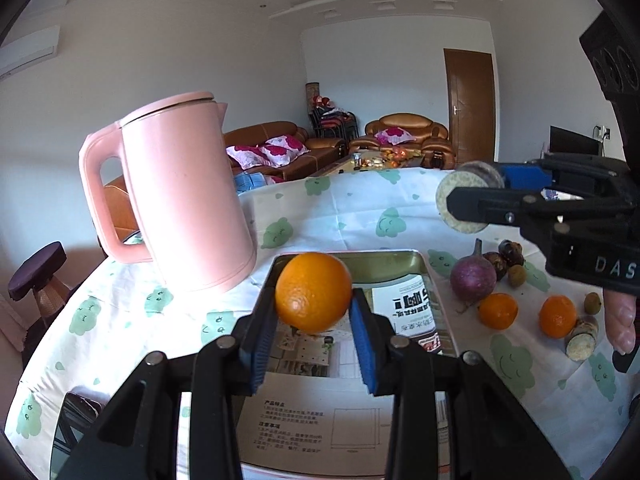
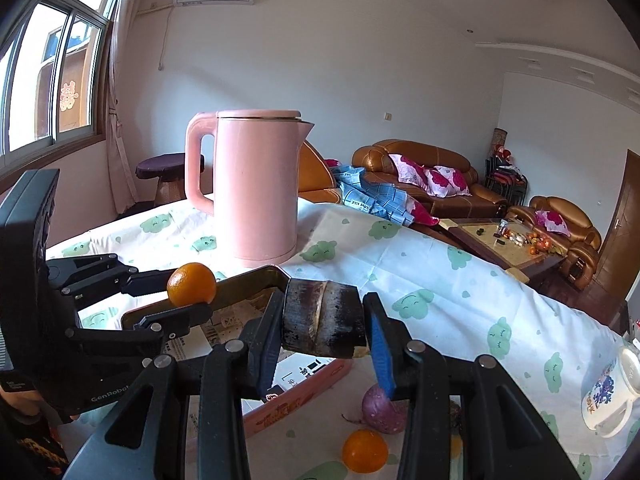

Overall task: Organize fruits
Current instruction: 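Carry the orange over the tin box with the left tool while the right tool carries the chunk there, then open both tools to drop the orange and brown chunk into the tin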

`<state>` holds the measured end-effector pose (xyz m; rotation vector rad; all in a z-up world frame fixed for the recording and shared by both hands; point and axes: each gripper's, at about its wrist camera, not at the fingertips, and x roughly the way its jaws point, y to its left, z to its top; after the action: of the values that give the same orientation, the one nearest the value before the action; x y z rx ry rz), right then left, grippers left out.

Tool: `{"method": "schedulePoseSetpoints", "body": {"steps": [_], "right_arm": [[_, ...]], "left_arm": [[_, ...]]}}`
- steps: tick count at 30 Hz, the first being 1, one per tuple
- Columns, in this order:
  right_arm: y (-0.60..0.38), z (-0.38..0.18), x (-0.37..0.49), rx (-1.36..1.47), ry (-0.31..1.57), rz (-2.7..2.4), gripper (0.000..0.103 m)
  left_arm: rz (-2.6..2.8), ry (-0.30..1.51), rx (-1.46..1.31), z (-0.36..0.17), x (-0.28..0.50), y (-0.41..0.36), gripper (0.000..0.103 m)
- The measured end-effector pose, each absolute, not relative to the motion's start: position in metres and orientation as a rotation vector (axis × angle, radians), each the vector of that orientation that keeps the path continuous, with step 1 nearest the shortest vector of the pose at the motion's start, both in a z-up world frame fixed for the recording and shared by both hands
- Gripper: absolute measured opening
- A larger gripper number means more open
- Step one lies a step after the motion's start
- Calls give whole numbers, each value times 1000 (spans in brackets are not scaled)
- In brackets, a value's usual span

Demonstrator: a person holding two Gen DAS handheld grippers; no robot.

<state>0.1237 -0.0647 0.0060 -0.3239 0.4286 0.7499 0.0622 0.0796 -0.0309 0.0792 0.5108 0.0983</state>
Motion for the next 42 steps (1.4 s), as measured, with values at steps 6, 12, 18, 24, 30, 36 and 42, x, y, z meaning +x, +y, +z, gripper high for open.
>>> {"method": "schedulePoseSetpoints", "body": {"steps": [6, 12, 18, 24, 30, 36, 42], "right_arm": [[-48, -11, 132, -338, 472, 762, 41], [-33, -23, 137, -340, 504, 775, 41], [-17, -34, 139, -363, 528, 783, 41], [-11, -41, 143, -364, 545, 783, 41], [-6, -48, 145, -372, 571, 780, 41], [-2, -55, 147, -390, 592, 771, 41], [-3, -60, 149, -384, 611, 763, 41]], "left_arm": [[109, 541, 90, -35, 70, 88, 38], [113, 573, 100, -39, 76, 91, 38], [109, 608, 98, -43, 84, 96, 38], [114, 633, 96, -47, 88, 99, 38], [117, 657, 98, -51, 93, 103, 38], [116, 664, 114, -54, 95, 101, 38], [113, 679, 118, -58, 98, 100, 39]]}}
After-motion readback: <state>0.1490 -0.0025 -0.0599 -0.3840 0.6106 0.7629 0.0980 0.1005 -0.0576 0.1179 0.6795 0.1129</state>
